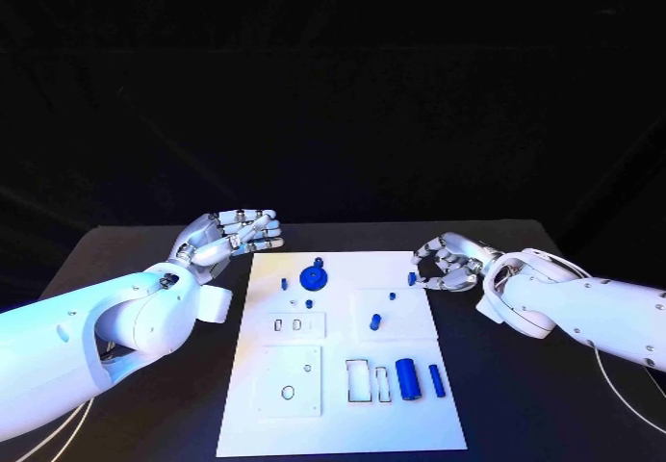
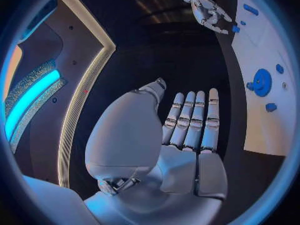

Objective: Assemble the parts on the task board

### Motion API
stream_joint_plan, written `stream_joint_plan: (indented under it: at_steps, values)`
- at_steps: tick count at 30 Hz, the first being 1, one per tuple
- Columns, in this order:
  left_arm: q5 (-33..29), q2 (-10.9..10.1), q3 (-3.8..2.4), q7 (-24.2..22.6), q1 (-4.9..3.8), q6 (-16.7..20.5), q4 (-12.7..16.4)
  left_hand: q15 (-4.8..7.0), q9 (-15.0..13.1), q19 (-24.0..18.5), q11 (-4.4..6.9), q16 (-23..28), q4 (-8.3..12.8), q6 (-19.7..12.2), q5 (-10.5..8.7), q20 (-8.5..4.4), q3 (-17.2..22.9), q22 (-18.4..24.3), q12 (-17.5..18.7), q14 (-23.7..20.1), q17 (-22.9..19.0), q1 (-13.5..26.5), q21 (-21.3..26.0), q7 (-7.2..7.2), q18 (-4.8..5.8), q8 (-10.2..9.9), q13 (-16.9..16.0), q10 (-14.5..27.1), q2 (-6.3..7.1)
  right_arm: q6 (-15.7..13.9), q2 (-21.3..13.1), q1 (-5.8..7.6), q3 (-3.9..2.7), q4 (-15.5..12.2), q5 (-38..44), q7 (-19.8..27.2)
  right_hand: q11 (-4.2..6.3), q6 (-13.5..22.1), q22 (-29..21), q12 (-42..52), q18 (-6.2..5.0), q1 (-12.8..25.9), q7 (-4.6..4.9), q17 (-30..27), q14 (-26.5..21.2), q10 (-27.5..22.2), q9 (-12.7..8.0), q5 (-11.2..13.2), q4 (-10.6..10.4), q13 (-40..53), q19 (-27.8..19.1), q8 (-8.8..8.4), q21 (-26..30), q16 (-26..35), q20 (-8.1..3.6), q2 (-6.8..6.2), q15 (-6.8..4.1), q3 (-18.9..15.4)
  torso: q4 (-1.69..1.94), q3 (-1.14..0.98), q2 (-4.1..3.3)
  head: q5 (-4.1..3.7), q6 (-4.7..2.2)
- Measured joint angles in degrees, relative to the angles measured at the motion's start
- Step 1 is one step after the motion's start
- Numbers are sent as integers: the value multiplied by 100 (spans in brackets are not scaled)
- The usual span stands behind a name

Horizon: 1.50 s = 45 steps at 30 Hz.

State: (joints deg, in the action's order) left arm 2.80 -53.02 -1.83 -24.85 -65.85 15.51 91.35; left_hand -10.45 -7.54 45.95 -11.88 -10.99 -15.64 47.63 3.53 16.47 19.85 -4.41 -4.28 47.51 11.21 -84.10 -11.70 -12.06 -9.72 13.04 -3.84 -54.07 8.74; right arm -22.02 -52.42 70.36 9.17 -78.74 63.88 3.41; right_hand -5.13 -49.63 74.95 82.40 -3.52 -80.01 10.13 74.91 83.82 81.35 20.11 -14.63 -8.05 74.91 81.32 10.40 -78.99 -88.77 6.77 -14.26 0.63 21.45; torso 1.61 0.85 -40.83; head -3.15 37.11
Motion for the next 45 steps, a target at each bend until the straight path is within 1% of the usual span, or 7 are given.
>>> stream_joint_plan:
  at_steps: [9,24,25,29,32,37,45]
  values:
    - [0,2,0,1,0,-12,-6,0,0,0,0,0,0,0,0,0,0,0,0,0,0,0,0,0,0,0,0,0,0,-4,157,-88,-1,195,11,-86,0,0,0,0,0,0,0,0,20,0,0,0,-18,0,0,0,0,0,0,0,20,-18,-1,4,-2,13,13]
    - [0,11,0,6,0,-24,-20,0,-1,0,0,0,0,0,0,0,0,-1,0,0,-1,0,0,0,0,0,0,0,0,0,318,-118,-2,362,21,-235,0,-62,-1,0,1,1,-15,-1,20,1,9,0,2,-1,22,0,-17,0,22,62,20,2,-1,10,4,34,29]
    - [0,11,0,7,0,-24,-21,0,-1,0,0,0,0,0,0,0,0,-1,0,0,-1,0,0,0,0,0,0,0,0,0,322,-120,-2,369,22,-241,1,-118,-1,30,0,-5,-13,-1,20,2,16,17,14,-1,22,0,-39,0,22,123,20,49,-1,11,4,35,29]
    - [0,11,0,9,0,-27,-22,0,-1,0,0,0,0,0,0,0,0,0,0,0,-1,0,0,0,1,0,0,0,0,0,335,-122,-2,386,23,-257,14,-186,-2,50,0,4,-35,3,20,55,22,124,18,-1,28,26,-54,0,16,140,20,111,-4,12,6,38,26]
    - [0,11,0,11,0,-28,-23,0,-1,0,0,0,7,0,0,0,-7,-1,0,0,2,0,0,0,1,0,0,0,0,1,346,-124,-2,396,24,-261,21,-231,-2,75,0,16,-56,4,20,68,27,187,32,-1,47,45,-54,0,-2,198,20,163,-4,12,6,39,25]
    - [1,11,0,16,0,-31,-27,0,-2,0,0,0,16,0,0,0,-16,-1,0,0,12,0,0,0,1,0,0,0,0,1,368,-125,-2,403,25,-262,58,-321,-2,112,0,19,-73,4,21,107,34,275,48,-1,65,68,-78,0,-21,201,19,225,-4,12,7,39,24]
    - [2,10,0,30,0,-35,-29,-21,-2,0,0,0,16,0,0,0,-16,-1,0,-21,11,0,0,0,0,0,0,0,0,0,408,-125,-2,404,27,-262,59,-323,-3,112,0,39,-75,3,20,108,33,333,39,-1,65,68,-78,0,-21,221,19,245,-4,8,7,47,35]
